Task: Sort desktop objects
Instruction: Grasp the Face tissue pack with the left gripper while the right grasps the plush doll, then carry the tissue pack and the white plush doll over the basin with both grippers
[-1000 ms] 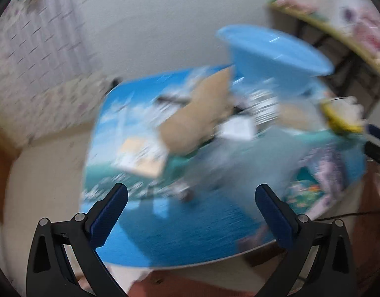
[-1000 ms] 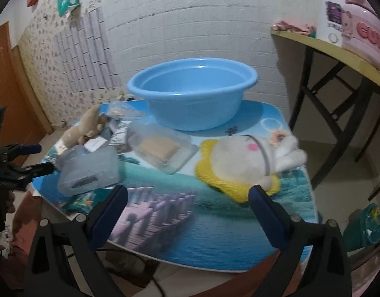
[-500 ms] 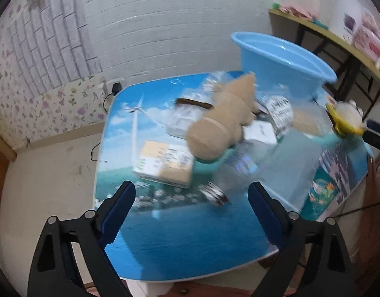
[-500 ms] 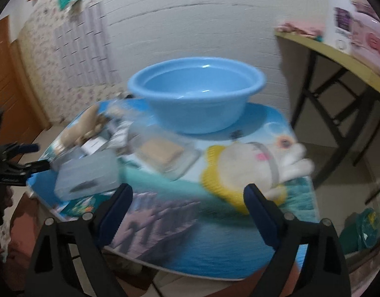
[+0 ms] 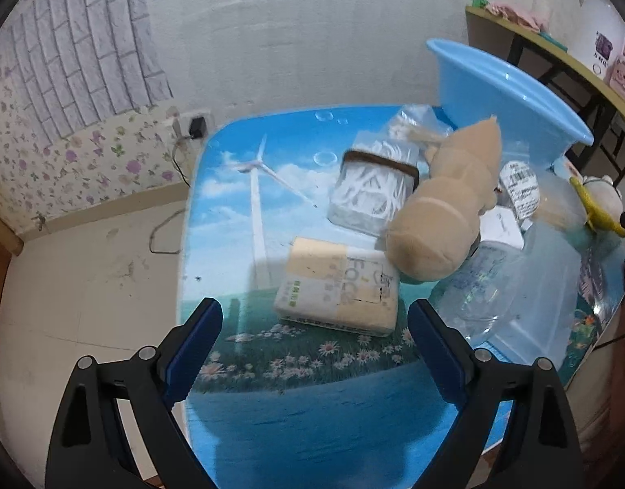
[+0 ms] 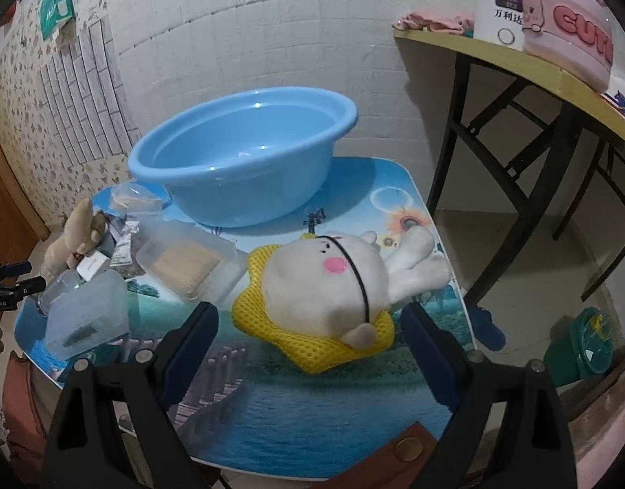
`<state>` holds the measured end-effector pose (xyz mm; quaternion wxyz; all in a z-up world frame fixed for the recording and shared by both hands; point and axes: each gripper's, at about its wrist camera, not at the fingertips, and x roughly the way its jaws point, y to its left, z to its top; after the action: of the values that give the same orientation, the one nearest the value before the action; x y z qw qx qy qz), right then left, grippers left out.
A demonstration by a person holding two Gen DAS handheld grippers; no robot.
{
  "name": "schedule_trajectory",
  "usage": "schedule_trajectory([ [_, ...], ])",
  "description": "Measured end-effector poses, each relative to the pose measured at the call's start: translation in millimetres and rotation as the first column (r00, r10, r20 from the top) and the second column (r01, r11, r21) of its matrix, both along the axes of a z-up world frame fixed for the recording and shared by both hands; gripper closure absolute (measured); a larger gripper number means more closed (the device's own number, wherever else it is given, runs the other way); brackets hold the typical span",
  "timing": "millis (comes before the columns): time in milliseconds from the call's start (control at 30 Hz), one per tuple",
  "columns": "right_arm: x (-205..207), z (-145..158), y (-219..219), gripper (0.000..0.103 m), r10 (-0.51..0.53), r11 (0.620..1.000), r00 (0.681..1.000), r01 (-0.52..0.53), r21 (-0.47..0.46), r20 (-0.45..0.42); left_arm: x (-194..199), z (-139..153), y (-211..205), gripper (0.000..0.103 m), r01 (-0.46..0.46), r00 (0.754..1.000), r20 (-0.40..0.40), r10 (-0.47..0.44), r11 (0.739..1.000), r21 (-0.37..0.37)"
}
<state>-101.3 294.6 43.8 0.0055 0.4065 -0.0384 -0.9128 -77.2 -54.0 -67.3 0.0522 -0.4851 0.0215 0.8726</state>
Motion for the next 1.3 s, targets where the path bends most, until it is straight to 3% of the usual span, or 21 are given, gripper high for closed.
schedule_trajectory([
  [267, -11, -7, -3, 0.010, -0.022, 1.000, 0.999, 0.021, 0.023, 0.026, -13, -15, 0, 0.013, 0.007, 1.000, 0.020, -0.007, 1.000, 0.001],
  [367, -16, -8, -2, 0.010, -0.030, 0.999, 0.999, 0.029, 0.022, 0.041, -13, -14, 2, 0.041, 0.026, 1.000, 0.003, -0.026, 1.000, 0.010],
  [700, -30, -18, -9, 0.010, -0.029, 0.998, 0.998, 0.025, 0.064, 0.063, -6, -9, 2, 0.040, -0.001, 1.000, -0.016, 0.002, 1.000, 0.026],
  [733, -29, -18, -10, 0.012, -0.023, 0.998, 0.998, 0.019, 0.068, 0.060, -5, -7, 2, 0.040, -0.005, 1.000, -0.018, 0.006, 1.000, 0.029],
  [800, -26, -17, -12, 0.030, -0.008, 0.996, 0.999, 0.003, 0.093, 0.050, -3, -3, 2, 0.040, -0.012, 1.000, -0.026, 0.013, 0.999, 0.035],
  [867, -24, -14, -11, 0.041, 0.017, 0.996, 0.999, -0.020, 0.084, 0.040, 0, 0, 3, 0.040, -0.015, 0.999, -0.035, 0.016, 0.999, 0.035],
  [967, -21, -11, -9, 0.052, 0.046, 0.998, 0.998, -0.048, 0.049, 0.044, 3, 6, 5, 0.040, -0.021, 0.999, -0.048, 0.023, 0.999, 0.034],
  [1300, 0, 1, -6, 0.053, 0.077, 0.997, 0.997, -0.077, 0.014, -0.001, 22, 29, 17, 0.040, -0.012, 0.996, -0.090, 0.015, 0.999, 0.034],
])
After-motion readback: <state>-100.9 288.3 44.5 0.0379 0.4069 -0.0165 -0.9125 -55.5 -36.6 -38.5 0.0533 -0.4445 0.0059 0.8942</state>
